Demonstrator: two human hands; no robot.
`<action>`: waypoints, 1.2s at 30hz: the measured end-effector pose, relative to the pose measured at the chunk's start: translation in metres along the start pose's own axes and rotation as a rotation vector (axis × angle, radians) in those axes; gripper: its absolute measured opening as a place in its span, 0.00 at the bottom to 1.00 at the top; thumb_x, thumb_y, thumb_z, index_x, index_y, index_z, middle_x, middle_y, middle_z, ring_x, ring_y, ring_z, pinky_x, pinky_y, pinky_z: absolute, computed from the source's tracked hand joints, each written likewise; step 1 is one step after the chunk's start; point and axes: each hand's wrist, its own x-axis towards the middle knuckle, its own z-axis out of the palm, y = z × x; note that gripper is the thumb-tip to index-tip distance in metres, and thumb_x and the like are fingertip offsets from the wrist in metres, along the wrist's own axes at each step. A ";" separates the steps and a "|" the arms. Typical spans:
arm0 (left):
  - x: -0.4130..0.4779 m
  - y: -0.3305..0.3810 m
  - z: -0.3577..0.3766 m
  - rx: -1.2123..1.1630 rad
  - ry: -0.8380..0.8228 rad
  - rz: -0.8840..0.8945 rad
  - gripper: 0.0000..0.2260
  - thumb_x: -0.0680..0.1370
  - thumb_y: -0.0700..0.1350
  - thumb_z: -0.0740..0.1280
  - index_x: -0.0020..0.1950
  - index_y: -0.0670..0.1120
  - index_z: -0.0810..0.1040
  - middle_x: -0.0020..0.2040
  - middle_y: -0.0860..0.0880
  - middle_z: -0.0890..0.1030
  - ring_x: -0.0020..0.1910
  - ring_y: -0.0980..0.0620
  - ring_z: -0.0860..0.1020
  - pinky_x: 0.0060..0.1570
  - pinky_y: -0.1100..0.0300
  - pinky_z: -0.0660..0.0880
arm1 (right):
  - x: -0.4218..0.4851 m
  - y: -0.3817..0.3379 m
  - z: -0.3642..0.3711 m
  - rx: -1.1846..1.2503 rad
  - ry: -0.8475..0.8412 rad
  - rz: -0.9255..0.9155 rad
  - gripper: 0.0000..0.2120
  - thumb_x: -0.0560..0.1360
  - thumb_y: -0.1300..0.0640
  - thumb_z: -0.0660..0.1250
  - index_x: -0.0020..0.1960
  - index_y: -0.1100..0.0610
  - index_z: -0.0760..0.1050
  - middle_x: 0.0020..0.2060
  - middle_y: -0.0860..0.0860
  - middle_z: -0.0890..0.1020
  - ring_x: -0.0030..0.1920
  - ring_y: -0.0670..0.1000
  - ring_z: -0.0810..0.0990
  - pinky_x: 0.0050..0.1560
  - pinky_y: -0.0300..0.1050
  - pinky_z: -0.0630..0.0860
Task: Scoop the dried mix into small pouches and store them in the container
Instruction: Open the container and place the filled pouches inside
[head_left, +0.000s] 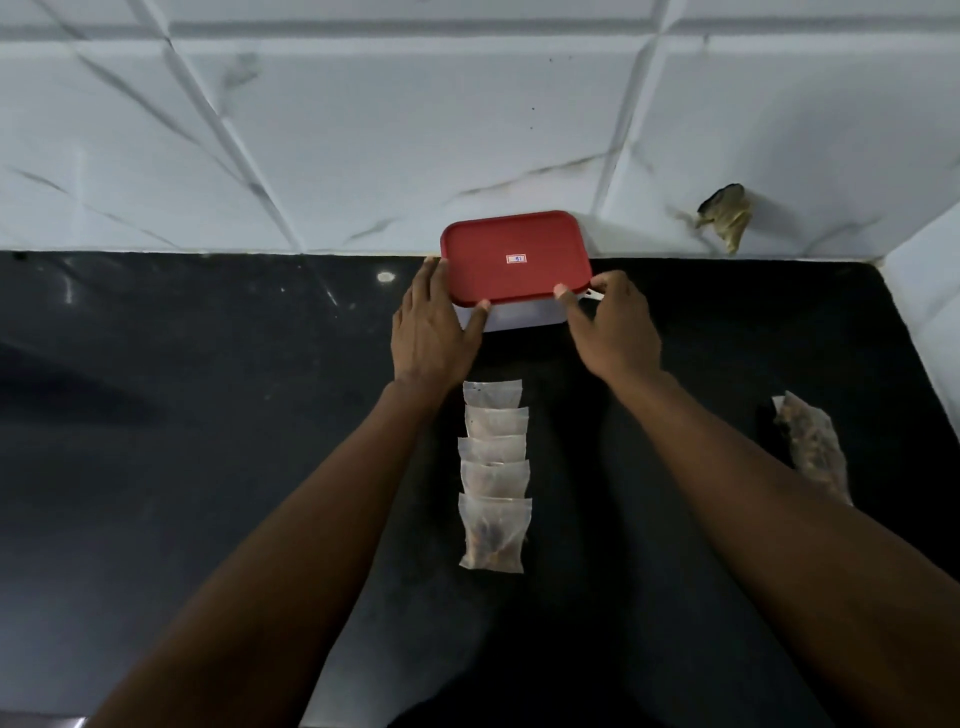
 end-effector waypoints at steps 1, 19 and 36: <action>0.008 -0.002 0.001 -0.055 -0.016 -0.042 0.34 0.82 0.63 0.61 0.82 0.46 0.59 0.81 0.43 0.62 0.79 0.42 0.64 0.74 0.41 0.67 | 0.006 -0.001 0.002 0.037 0.012 0.042 0.26 0.79 0.33 0.61 0.60 0.55 0.72 0.56 0.52 0.79 0.55 0.54 0.79 0.48 0.49 0.76; 0.023 0.016 -0.005 -0.361 -0.062 -0.122 0.24 0.86 0.45 0.60 0.81 0.41 0.62 0.64 0.42 0.80 0.52 0.51 0.78 0.51 0.62 0.71 | 0.029 -0.008 -0.006 0.282 -0.060 0.124 0.19 0.83 0.49 0.61 0.71 0.57 0.73 0.57 0.54 0.82 0.55 0.52 0.81 0.56 0.46 0.77; -0.090 0.092 0.026 -0.412 -0.137 -0.009 0.27 0.86 0.46 0.61 0.83 0.42 0.58 0.68 0.41 0.78 0.61 0.42 0.80 0.60 0.55 0.76 | -0.089 0.071 -0.100 0.284 0.048 0.207 0.23 0.82 0.47 0.63 0.74 0.54 0.70 0.59 0.52 0.82 0.56 0.52 0.82 0.57 0.51 0.81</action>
